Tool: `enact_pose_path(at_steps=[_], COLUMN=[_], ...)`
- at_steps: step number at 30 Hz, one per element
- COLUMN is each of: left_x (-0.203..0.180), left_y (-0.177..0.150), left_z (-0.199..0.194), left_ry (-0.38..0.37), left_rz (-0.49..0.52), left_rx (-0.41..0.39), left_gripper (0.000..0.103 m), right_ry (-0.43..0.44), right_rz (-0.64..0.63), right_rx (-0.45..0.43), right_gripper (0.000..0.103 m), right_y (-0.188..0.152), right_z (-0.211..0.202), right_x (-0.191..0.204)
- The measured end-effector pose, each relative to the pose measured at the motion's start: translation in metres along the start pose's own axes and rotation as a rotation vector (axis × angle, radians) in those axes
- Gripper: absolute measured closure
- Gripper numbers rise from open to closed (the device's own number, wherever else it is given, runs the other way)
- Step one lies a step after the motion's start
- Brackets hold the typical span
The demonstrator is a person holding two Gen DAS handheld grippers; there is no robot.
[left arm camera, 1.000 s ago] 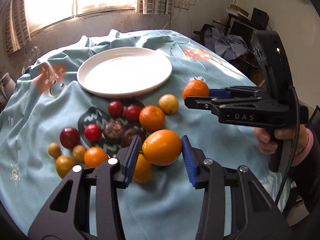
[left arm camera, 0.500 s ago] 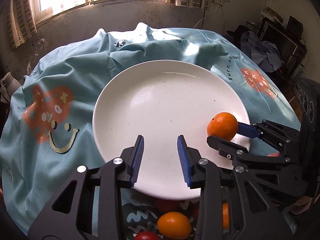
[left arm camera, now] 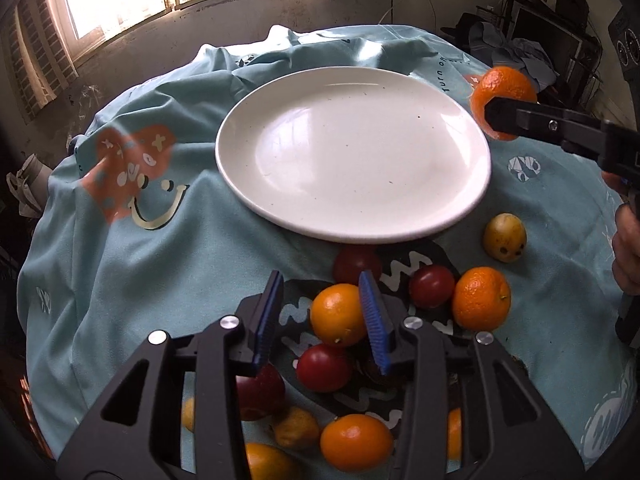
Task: Organize fruits
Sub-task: 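Carry both oranges over the white plate and open both tools to release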
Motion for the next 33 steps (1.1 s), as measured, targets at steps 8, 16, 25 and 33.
enact_pose_path(at_steps=[8, 16, 25, 33], left_x=[-0.009, 0.008, 0.011, 0.027], left_y=[-0.008, 0.024, 0.093, 0.070], left_z=[0.017, -0.021, 0.032, -0.017], left_ry=[0.009, -0.017, -0.028, 0.064], left_rz=[0.008, -0.061, -0.102, -0.156], left_rx=[0.051, -0.091, -0.014, -0.131], left_gripper=[0.066, 0.066, 0.066, 0.014], right_ry=[0.031, -0.003, -0.069, -0.055], right_rz=[-0.013, -0.023, -0.028, -0.060], right_rx=[0.013, -0.002, 0.128, 0.070], right_gripper=[0.057, 0.057, 0.057, 0.036], right_y=[-0.003, 0.004, 0.002, 0.001], right_z=[0.001, 0.011, 0.082, 0.047], right_x=[0.006, -0.002, -0.016, -0.003])
Point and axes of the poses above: each gripper's, at about its wrist camera, not at the fingertips, and z roughly the way its jaws point, x to its left, y to its top, the point moved 9 cm from there along z, roughly the way its jaws point, and after that the axes turned 15 degrees about x, right-handed, at the moved point
